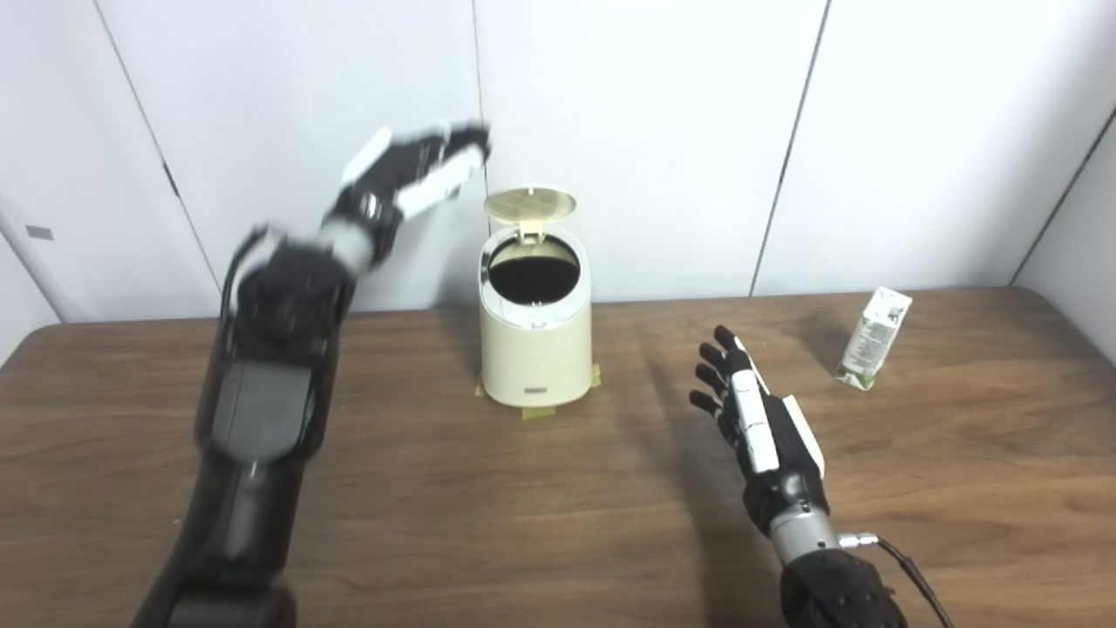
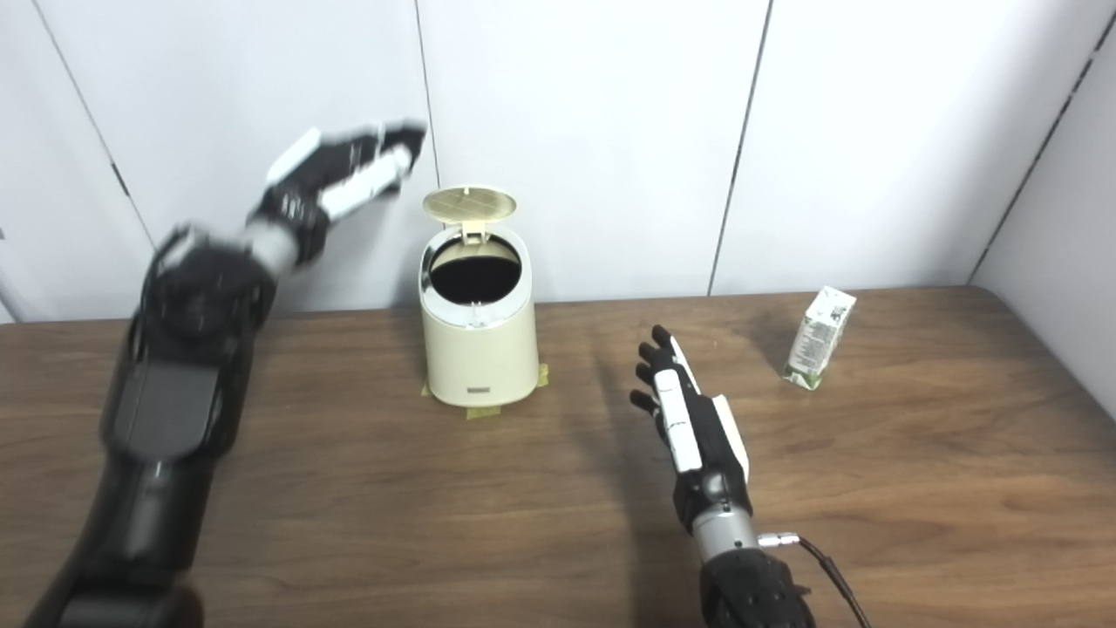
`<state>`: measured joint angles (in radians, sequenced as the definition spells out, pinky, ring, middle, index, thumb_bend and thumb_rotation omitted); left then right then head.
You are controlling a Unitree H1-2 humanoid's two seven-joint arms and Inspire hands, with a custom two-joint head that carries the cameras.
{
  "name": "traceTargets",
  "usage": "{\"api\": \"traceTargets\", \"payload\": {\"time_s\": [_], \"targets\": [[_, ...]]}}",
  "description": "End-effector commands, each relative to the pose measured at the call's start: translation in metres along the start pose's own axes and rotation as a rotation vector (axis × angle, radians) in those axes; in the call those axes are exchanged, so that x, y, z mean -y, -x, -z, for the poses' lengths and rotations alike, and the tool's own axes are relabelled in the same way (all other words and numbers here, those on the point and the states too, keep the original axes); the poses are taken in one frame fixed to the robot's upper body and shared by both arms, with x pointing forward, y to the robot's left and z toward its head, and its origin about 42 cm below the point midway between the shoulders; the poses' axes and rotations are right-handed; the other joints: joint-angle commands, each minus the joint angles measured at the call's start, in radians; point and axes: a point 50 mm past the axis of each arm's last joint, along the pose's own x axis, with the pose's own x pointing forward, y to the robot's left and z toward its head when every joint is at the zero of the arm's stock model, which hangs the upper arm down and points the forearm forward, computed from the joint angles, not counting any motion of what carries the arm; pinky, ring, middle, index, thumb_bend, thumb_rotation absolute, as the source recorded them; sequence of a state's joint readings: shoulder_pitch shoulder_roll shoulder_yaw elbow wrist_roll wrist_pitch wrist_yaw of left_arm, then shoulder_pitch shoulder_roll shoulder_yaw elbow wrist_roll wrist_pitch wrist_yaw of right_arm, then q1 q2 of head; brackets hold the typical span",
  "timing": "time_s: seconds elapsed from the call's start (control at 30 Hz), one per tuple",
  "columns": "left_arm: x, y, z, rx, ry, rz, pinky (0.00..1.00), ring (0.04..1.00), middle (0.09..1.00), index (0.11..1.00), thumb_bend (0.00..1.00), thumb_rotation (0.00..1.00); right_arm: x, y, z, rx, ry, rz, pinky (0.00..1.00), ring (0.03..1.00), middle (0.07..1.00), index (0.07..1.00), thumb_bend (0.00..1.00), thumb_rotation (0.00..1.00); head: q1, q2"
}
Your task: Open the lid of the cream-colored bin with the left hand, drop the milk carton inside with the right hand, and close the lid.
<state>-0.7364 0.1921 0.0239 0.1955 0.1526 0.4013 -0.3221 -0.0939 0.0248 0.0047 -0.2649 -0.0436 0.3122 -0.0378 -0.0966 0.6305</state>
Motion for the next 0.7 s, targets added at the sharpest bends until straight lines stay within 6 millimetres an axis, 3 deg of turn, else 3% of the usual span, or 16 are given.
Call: {"api": "traceTargets", "payload": {"time_s": [0.0,0.13,0.27,0.5,0.63,0.67], "targets": [[-0.009,0.004,-0.03,0.143,-0.05,-0.033,0.88,0.915,0.912,0.903,0.47,0.87,0.0,-0.007,-0.021,0.08,-0.003,-0.015,0.87,0.931,0.945,0.96,0.56,1.0,-0.001,0.002],[0.002,0.028,-0.009,0.15,-0.012,-0.078,0.91,0.927,0.925,0.923,0.44,0.96,0.005,-0.005,-0.022,0.08,0.031,-0.015,0.87,0.925,0.943,0.967,0.57,0.96,0.01,0.003],[0.01,0.051,0.009,0.143,0.039,-0.093,0.93,0.94,0.943,0.95,0.46,0.96,0.009,-0.004,-0.023,0.084,0.055,-0.02,0.84,0.91,0.944,0.978,0.57,0.85,0.021,0.005],[0.019,0.085,0.035,0.118,0.143,-0.188,0.95,0.972,0.98,0.99,0.58,0.97,0.013,-0.004,-0.026,0.089,-0.005,-0.014,0.83,0.898,0.945,0.977,0.58,0.6,0.017,0.006],[0.024,0.097,0.051,0.109,0.214,-0.24,0.98,0.977,0.982,1.0,0.57,1.0,0.019,-0.004,-0.029,0.093,0.028,0.012,0.84,0.899,0.949,0.971,0.61,0.56,0.001,0.006],[0.025,0.101,0.055,0.102,0.21,-0.243,0.97,0.973,0.98,0.999,0.56,1.0,0.021,-0.004,-0.031,0.101,0.056,0.023,0.84,0.904,0.942,0.962,0.65,0.5,-0.006,0.008]]}}
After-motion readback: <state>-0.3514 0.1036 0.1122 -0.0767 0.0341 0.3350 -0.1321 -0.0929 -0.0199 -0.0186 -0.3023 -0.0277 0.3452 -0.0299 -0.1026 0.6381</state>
